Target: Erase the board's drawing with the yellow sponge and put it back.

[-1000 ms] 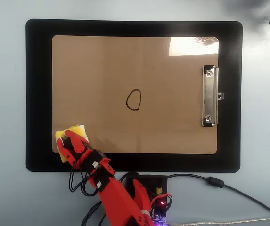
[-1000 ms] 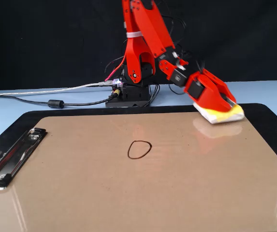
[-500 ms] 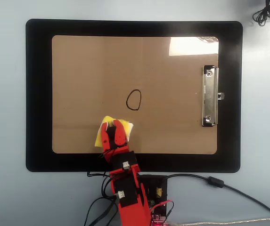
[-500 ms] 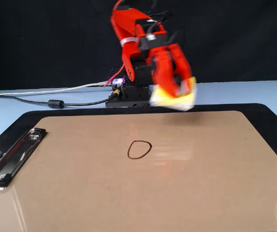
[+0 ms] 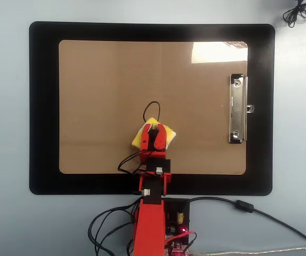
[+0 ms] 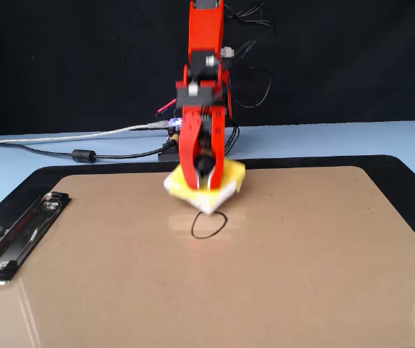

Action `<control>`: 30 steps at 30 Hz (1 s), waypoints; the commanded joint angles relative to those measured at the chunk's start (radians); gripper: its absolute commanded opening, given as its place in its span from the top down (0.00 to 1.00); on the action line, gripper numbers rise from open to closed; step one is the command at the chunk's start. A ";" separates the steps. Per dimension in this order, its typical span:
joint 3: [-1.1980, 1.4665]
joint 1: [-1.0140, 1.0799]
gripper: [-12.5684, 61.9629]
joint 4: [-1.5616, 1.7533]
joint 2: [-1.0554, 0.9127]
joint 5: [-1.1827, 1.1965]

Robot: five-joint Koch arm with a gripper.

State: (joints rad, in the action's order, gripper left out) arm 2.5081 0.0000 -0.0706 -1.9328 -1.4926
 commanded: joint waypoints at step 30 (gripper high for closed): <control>-0.057 0.095 0.94 0.581 0.419 -0.002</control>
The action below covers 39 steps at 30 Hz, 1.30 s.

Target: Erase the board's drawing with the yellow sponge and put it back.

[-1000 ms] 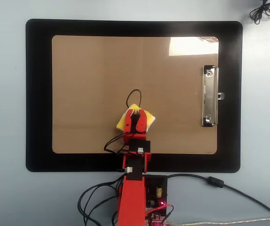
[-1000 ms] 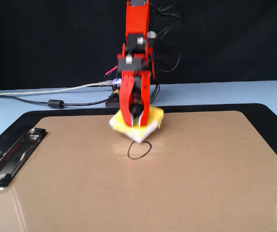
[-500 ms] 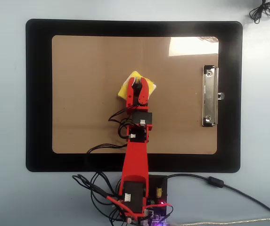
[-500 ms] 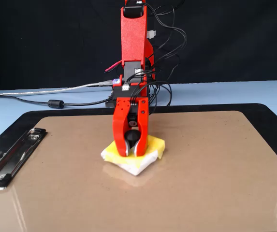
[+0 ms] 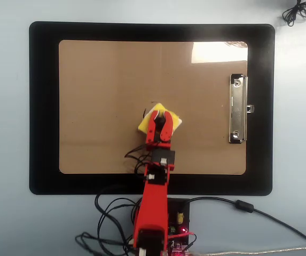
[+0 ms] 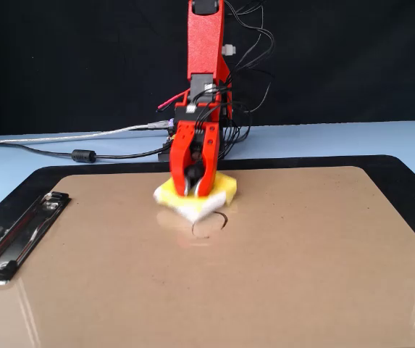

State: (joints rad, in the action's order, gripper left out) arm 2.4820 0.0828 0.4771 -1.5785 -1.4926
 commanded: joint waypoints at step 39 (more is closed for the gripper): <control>0.252 -0.256 0.94 0.290 -0.032 -0.021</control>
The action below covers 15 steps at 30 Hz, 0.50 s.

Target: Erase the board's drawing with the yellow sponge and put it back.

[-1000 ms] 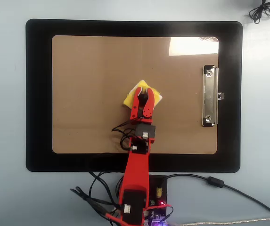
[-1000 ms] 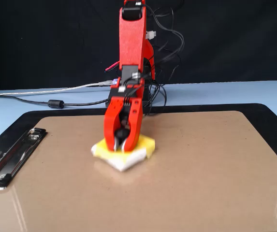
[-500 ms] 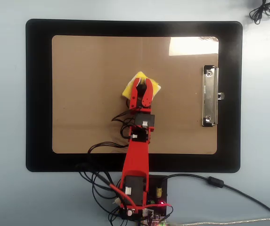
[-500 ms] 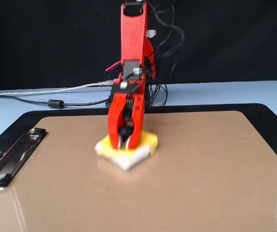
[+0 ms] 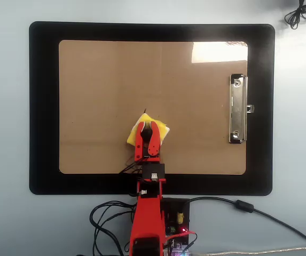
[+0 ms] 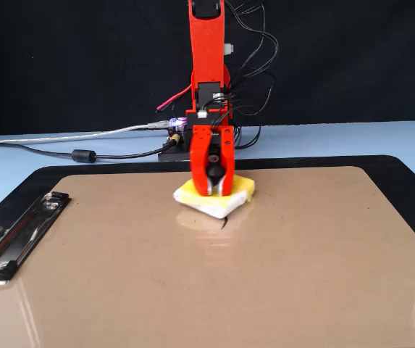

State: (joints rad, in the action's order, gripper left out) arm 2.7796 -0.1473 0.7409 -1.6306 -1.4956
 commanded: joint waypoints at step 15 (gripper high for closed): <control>-0.028 0.057 0.94 0.043 -0.008 -0.008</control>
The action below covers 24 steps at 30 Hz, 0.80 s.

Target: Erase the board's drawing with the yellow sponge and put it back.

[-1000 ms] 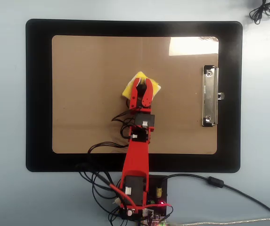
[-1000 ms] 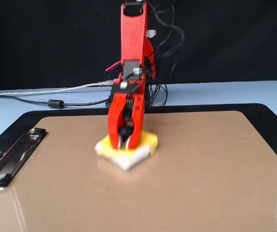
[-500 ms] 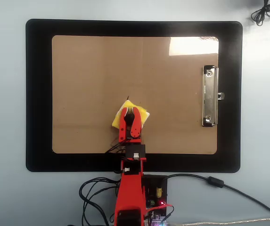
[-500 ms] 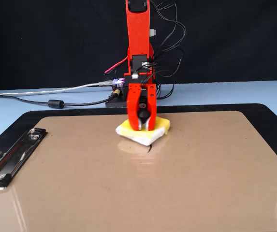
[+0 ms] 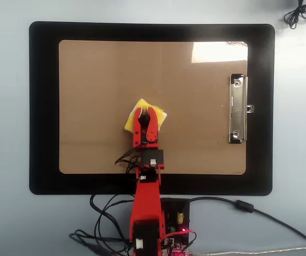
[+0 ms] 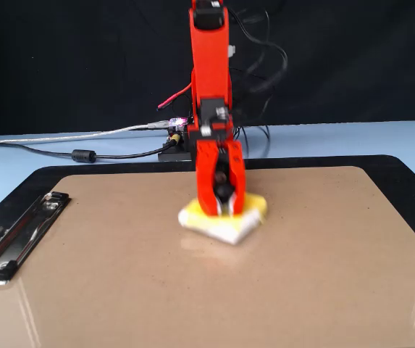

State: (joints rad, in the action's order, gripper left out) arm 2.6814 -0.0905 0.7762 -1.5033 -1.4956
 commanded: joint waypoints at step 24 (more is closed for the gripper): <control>-0.032 -0.015 0.94 0.080 -0.124 -0.009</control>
State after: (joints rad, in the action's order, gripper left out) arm 2.6615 -0.0859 0.8452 -1.5493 -1.4910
